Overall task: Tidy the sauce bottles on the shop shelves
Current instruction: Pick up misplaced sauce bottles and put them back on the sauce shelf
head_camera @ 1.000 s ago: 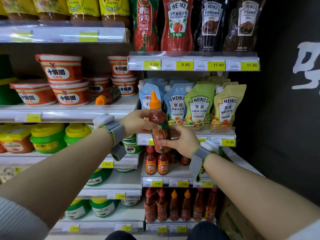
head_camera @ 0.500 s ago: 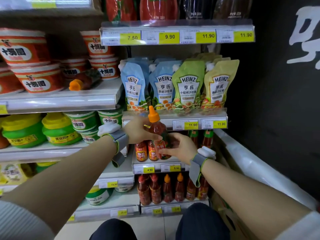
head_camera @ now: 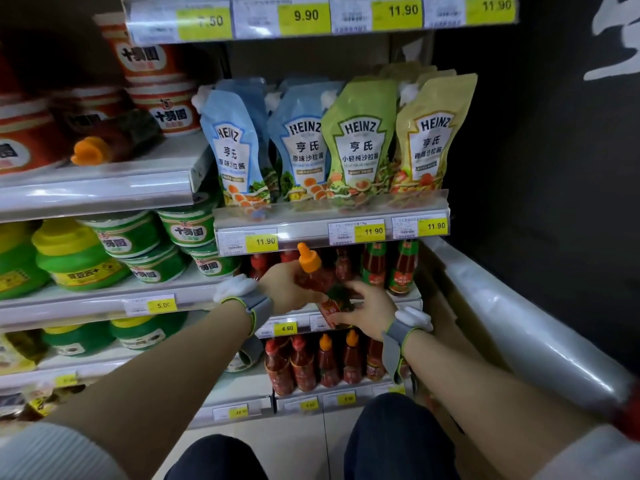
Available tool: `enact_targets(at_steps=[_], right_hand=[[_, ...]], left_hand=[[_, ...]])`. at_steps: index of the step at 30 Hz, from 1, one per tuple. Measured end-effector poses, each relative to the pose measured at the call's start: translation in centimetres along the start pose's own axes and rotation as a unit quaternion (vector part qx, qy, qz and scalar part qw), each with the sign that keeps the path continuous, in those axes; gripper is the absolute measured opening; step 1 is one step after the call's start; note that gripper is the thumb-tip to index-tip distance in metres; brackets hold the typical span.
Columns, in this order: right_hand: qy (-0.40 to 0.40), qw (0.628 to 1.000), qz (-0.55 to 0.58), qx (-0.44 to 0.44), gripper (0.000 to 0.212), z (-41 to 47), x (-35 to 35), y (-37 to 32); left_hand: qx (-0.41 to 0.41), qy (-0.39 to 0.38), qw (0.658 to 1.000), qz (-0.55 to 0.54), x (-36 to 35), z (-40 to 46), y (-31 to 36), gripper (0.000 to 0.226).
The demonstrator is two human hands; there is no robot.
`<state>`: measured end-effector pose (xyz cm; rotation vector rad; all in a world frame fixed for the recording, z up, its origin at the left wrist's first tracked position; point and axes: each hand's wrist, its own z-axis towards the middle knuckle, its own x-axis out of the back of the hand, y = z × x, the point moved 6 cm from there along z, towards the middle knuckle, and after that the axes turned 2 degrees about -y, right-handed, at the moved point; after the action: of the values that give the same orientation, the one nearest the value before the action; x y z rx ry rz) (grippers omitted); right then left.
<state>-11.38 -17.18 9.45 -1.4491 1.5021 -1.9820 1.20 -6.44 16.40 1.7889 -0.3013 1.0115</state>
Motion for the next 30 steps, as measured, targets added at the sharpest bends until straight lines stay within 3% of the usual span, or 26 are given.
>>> enact_targets(at_steps=[4,15,20,30], right_hand=[[0.006,1.000,-0.014,-0.019,0.070,0.6,0.4,2.0],[0.023,0.999,0.001,-0.043,0.075,2.8,0.8,4.8],[0.030,0.998,0.022,-0.042,0.078,3.5,0.9,5.5],[0.122,0.984,-0.127,-0.022,0.051,4.8,1.3,5.2]], left_hand=[[0.003,0.003,1.000,-0.015,-1.8,1.3,-0.2,0.055],[-0.003,0.032,0.999,0.001,-3.7,4.2,-0.3,0.055],[-0.016,0.092,0.996,0.017,-4.2,4.8,-0.1,0.051],[-0.060,0.073,0.995,0.037,-4.6,6.1,0.6,0.046]])
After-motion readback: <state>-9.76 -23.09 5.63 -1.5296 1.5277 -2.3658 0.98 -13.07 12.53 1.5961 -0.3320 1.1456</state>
